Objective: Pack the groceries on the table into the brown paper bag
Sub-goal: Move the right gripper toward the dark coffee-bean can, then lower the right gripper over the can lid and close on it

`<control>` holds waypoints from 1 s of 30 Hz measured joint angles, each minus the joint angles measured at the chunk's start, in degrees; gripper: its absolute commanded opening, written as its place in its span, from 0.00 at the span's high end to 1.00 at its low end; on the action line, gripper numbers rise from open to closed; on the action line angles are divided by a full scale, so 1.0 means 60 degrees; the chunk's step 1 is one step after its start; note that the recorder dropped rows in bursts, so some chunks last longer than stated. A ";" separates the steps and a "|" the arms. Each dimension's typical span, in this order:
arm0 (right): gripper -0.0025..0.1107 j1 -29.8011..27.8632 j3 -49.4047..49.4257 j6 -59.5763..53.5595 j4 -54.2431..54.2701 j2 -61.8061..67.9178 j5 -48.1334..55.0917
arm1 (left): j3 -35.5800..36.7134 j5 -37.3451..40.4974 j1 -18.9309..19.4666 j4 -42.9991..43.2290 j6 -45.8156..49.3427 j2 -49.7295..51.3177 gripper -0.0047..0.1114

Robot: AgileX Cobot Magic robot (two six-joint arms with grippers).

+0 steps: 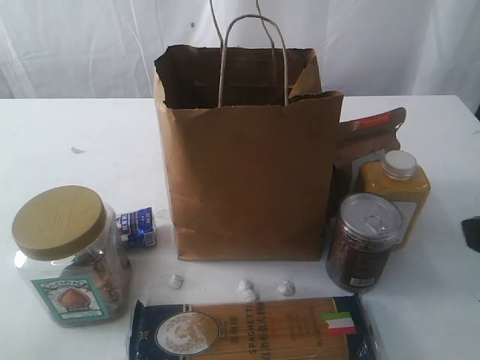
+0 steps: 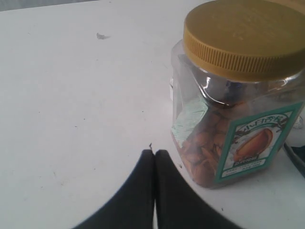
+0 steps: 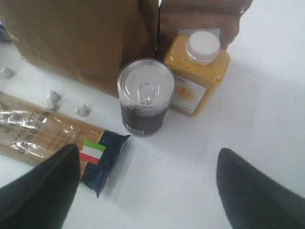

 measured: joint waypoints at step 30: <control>0.14 0.0000 -0.0876 -0.0804 0.0874 0.5993 -0.1804 | 0.0000 0.0000 0.0000 0.0000 0.0000 0.0000 0.96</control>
